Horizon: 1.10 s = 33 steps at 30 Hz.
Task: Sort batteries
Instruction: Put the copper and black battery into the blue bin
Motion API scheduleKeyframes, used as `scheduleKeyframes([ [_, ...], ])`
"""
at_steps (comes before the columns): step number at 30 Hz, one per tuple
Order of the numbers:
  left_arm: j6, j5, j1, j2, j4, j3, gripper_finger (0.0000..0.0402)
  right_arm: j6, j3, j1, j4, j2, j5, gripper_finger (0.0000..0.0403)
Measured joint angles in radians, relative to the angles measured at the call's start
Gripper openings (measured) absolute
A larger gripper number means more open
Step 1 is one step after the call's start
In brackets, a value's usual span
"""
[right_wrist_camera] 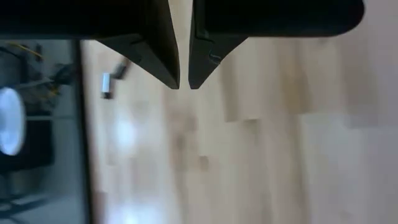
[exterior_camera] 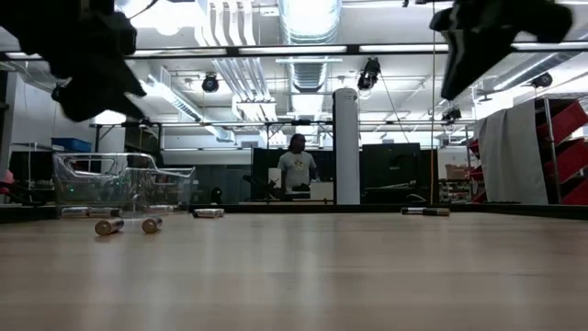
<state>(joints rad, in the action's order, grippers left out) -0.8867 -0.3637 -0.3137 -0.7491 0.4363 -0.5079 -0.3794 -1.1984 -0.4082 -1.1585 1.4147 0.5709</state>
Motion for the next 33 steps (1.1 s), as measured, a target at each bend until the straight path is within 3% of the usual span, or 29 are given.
scheduleKeyframes([
  [6, -0.256, 0.016, -0.047, -0.070, 0.053, 0.001, 0.0155, 0.033, -0.005, 0.070, 0.038, 0.000, 0.109, 0.0028],
  [14, -0.433, 0.016, -0.136, -0.251, 0.055, -0.058, 0.0155, 0.106, -0.008, 0.122, 0.088, -0.001, 0.113, 0.0029],
  [17, -0.534, 0.016, -0.172, -0.321, 0.127, -0.120, 0.0155, 0.112, -0.008, 0.140, 0.092, -0.001, 0.112, 0.0028],
  [23, -0.838, 0.063, -0.283, -0.497, 0.420, -0.289, 0.0155, 0.069, -0.008, 0.172, 0.094, -0.002, 0.112, 0.0029],
  [27, -0.905, 0.069, -0.303, -0.610, 0.537, -0.406, 0.0155, 0.066, -0.008, 0.186, 0.101, -0.002, 0.112, 0.0028],
  [33, -0.964, 0.034, -0.294, -0.748, 0.547, -0.508, 0.0155, 0.102, -0.005, 0.199, 0.142, -0.002, 0.121, 0.0028],
])
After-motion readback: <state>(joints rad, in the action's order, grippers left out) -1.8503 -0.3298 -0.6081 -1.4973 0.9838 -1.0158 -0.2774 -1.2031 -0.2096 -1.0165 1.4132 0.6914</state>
